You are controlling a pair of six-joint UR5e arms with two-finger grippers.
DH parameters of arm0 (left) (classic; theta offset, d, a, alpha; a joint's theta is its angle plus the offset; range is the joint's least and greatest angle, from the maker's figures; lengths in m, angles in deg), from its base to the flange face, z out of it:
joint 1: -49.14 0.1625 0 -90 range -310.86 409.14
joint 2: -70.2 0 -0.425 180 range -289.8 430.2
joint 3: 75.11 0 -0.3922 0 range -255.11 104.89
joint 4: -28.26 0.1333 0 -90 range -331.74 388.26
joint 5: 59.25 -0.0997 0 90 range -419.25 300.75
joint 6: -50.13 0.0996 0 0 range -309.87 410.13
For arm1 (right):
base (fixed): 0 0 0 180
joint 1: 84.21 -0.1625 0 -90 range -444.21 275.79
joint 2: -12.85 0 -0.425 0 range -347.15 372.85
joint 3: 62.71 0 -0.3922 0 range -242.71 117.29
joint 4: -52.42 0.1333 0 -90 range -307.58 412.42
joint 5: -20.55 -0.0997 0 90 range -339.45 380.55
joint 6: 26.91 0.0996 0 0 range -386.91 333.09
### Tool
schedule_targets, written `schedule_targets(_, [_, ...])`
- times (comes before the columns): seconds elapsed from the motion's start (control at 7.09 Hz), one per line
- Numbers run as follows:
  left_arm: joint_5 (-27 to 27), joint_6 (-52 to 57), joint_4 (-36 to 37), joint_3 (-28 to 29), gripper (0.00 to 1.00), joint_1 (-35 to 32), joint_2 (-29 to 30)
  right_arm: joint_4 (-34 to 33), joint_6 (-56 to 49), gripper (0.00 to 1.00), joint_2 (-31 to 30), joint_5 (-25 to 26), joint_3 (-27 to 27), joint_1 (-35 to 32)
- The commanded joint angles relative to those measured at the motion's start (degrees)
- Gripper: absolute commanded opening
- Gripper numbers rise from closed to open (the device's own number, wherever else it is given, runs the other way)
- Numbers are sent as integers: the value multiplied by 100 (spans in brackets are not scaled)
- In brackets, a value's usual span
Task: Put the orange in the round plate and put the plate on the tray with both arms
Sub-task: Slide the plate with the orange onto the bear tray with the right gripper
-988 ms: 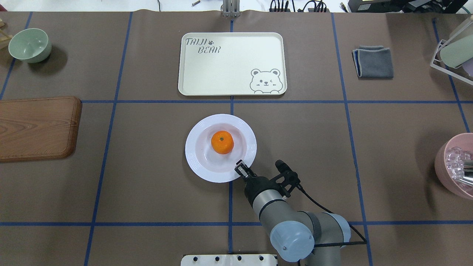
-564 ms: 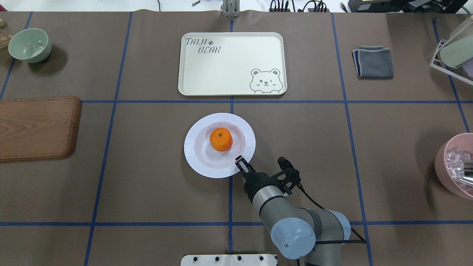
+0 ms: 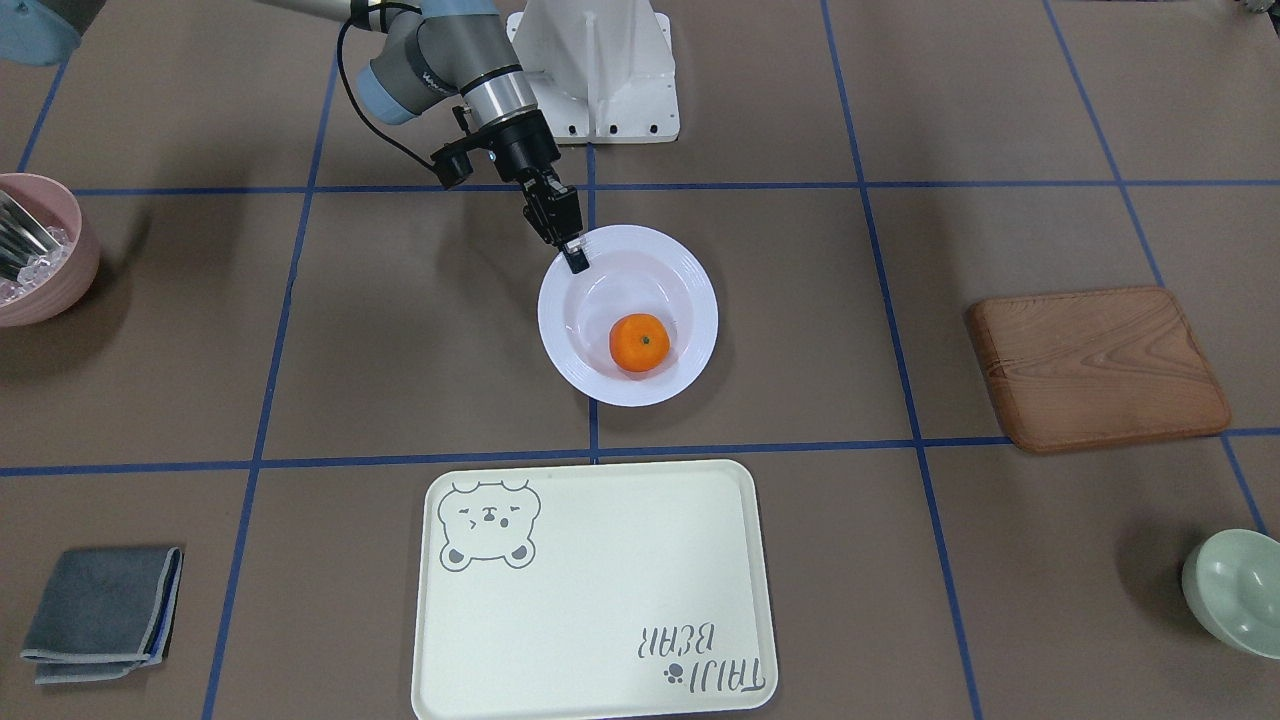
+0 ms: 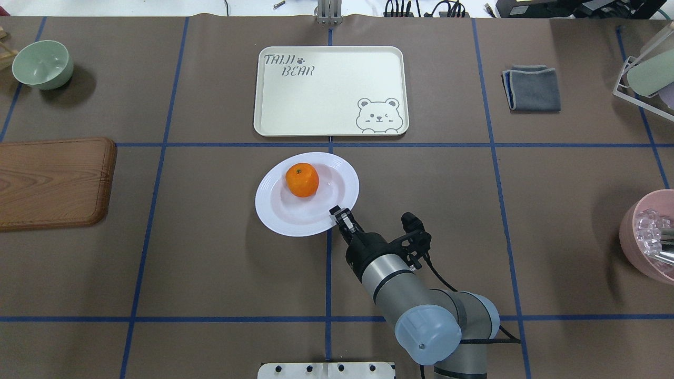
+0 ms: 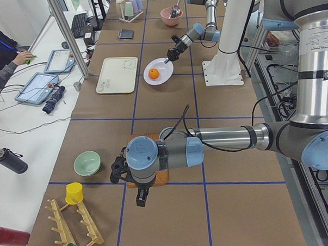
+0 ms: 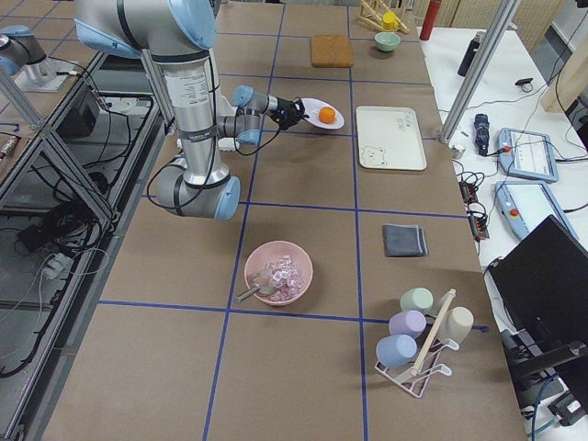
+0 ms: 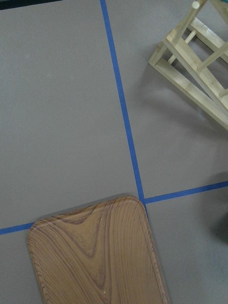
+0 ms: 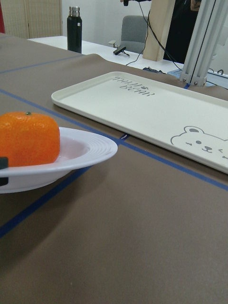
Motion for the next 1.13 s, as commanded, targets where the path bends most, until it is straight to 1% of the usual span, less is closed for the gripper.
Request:
schedule_targets(0.0, [216,-1194,0,-404,98,9,-126,326,7,0,28,19,159,-87])
schedule_targets(0.14, [217,-1686,-17,-650,98,17,-240,545,7,0,63,19,159,-148])
schedule_targets(0.28, [164,-1691,-183,-722,98,35,-284,574,7,0,133,19,141,-288])
schedule_targets(0.56, [120,-1682,-1303,-679,98,44,-774,513,25,0,168,-60,-51,-666])
schedule_targets(0.71, [120,-1699,-1501,-661,98,44,-829,513,34,0,438,-173,-496,-885])
schedule_targets(0.85, [120,-1700,-1503,-661,98,61,-830,486,312,0,824,-314,-1171,-1200])
schedule_targets(0.99, [120,-1691,-1520,-661,98,61,-830,-45,863,0,1437,-532,-1978,-1543])
